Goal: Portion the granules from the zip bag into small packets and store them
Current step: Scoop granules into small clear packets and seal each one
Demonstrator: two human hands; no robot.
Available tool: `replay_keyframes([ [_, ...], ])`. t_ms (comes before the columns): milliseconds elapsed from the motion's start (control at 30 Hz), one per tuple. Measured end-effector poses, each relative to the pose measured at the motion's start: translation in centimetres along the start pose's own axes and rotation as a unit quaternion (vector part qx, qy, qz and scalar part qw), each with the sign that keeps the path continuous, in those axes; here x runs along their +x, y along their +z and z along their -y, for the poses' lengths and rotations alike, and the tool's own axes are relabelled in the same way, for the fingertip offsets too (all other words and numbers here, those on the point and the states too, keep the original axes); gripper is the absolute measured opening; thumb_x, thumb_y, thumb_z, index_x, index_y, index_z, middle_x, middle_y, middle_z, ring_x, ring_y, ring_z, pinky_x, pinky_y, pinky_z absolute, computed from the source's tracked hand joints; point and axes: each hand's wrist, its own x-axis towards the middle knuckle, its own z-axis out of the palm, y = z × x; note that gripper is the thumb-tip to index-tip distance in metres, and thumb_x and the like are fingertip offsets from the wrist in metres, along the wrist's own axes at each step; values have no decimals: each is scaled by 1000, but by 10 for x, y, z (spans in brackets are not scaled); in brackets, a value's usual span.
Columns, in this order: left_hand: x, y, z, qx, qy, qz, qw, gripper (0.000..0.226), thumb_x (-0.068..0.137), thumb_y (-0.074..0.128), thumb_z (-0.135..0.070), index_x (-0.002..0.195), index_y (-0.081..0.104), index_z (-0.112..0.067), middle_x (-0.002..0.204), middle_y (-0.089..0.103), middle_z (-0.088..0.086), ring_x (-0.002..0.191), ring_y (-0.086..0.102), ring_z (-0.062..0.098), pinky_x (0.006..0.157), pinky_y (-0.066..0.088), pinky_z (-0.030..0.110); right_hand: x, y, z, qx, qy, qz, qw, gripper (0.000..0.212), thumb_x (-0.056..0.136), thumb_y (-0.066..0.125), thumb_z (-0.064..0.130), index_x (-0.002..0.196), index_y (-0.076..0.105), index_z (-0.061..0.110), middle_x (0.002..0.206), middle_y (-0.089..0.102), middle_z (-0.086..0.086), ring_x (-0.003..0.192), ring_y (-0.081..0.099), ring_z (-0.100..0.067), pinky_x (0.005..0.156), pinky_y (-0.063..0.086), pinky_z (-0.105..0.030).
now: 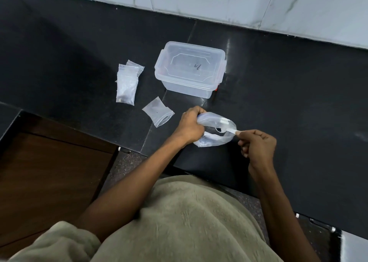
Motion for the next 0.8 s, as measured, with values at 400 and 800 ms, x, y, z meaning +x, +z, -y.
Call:
replay_keyframes([
  [400,2,10,0,-41,-24,-40,998,32,74,56,8,97,63,-13,103,66,4,97,65,22,83,59,37,6,-19,20,-84,-39,126,988,16,81,72,-7,66,67,-2,44,50,-5,35,35,-11,36,27,-18],
  [800,1,10,-3,-68,-72,-77,992,26,77,48,0,92,66,-11,89,69,4,89,68,29,80,60,45,0,-23,24,-213,-71,242,944,11,81,79,-5,72,74,-2,48,59,-11,36,44,-10,36,31,-17],
])
